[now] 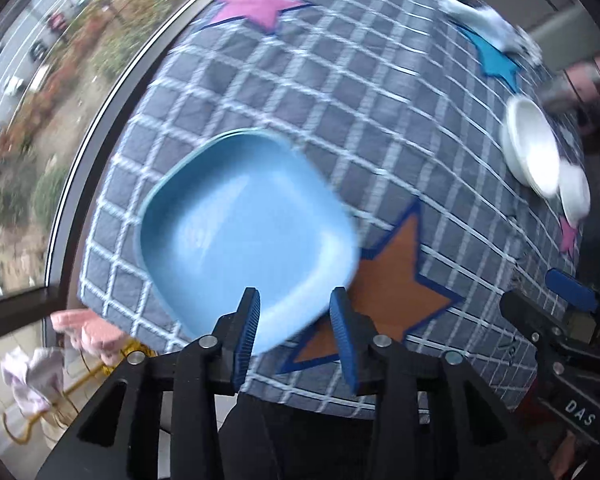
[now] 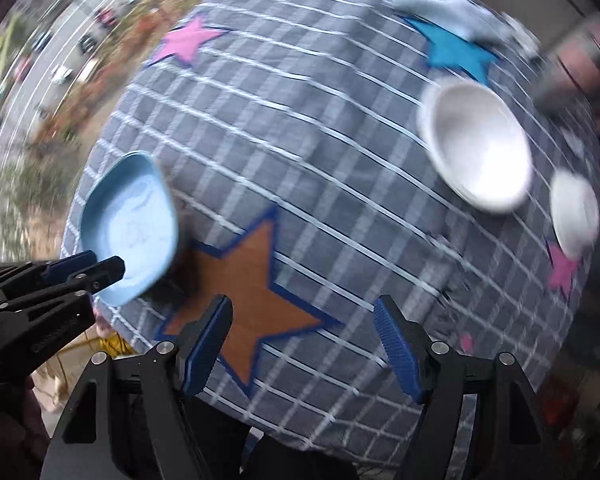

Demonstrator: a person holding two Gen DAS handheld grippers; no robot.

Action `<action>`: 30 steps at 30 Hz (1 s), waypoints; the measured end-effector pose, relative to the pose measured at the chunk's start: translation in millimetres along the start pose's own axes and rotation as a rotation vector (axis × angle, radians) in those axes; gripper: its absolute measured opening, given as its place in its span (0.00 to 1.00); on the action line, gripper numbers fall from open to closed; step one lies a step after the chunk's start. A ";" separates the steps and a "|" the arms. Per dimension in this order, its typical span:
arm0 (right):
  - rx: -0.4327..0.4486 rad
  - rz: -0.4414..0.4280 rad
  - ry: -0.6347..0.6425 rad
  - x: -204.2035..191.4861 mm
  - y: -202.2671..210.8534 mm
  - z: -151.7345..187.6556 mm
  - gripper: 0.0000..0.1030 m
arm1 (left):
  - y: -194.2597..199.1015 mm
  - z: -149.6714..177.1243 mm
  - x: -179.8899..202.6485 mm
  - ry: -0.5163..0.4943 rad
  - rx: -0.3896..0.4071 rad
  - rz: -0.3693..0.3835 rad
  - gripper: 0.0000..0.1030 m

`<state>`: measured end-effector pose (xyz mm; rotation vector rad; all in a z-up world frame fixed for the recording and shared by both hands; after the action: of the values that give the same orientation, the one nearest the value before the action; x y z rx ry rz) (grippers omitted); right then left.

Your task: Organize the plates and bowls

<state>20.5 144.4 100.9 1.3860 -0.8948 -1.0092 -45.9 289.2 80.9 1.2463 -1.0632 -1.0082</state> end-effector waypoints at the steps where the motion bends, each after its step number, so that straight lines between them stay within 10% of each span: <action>1: 0.000 0.000 -0.018 7.5 0.7 1.2 0.72 | 0.2 -1.4 8.1 -0.021 0.001 -0.002 0.41; 30: 0.032 -0.133 -0.240 163.0 15.4 59.1 0.72 | 13.0 5.6 172.1 -0.289 0.019 -0.165 0.74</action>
<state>21.2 -29.5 105.0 1.3844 -1.0085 -1.2877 -13.5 121.2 104.6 1.2437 -1.2066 -1.3381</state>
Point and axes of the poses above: each gripper's, at about its wrist camera, not at the fingertips, and y roughly against the way its jaws point, x to its right, z to its underside, the point moved 1 cm from there along -y, roughly the way its jaws point, and after that the axes turned 11 degrees about -y, right-handed, at the moved point
